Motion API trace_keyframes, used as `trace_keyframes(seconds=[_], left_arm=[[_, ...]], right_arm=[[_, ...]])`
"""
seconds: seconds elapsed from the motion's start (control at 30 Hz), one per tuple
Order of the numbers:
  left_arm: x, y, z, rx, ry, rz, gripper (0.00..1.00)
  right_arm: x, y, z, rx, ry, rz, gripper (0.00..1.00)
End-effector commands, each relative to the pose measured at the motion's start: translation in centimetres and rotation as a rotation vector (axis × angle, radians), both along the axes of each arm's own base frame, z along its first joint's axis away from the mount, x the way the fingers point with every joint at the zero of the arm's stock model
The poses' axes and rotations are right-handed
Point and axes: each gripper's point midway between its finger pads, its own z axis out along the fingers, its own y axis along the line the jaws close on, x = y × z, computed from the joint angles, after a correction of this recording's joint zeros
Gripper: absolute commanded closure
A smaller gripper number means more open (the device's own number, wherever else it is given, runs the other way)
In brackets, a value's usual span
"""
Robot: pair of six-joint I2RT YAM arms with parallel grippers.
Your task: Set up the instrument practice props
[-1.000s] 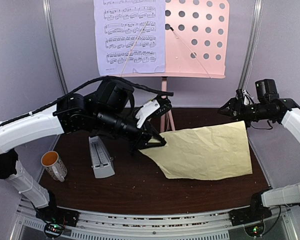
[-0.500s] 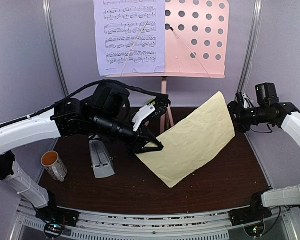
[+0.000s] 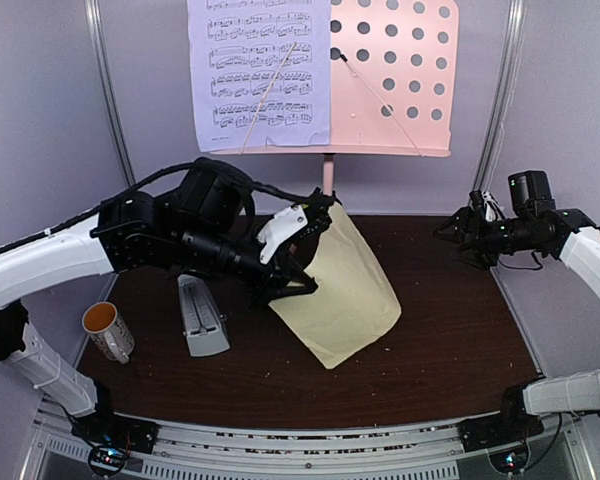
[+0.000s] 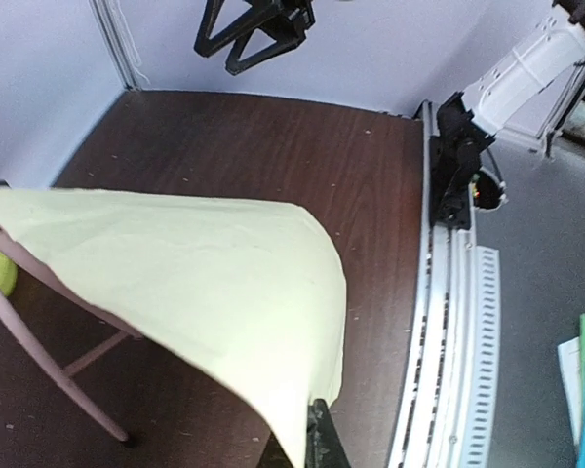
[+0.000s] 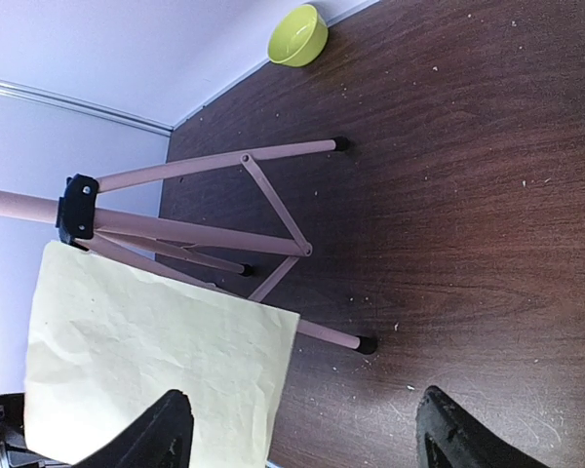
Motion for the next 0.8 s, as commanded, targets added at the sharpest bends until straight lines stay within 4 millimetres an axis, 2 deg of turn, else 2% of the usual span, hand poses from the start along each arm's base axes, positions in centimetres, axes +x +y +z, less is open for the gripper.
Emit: trace_keyframes(seconds=[0.0,0.17,0.33,0.57,0.7,0.77], left_arm=[[0.1,1.2,1.9,0.13,-0.361,-0.045,1.0],[1.1,2.9,3.9,0.215,-0.666,0.001,1.0],[1.3,3.2,5.3,0.327,-0.945,-0.009,1.0],[-0.5,3.4,4.6,0.467,-1.349,-0.069,1.0],[-0.7,3.7,3.8,0.557,-1.512,-0.067,1.0],[-0.5,4.0,3.9,0.586,-1.537,-0.034,1.0]], right_arm=[[0.0,0.1,0.7,0.006,-0.038,0.007,0.21],[0.3,0.0,1.2,0.008,-0.058,-0.003,0.21],[1.0,0.1,2.3,0.04,-0.085,-0.016,0.21],[1.3,0.5,3.7,0.082,-0.113,-0.013,0.21],[1.1,0.7,3.9,0.09,-0.118,-0.001,0.21],[1.0,0.8,4.0,0.097,-0.12,0.005,0.21]])
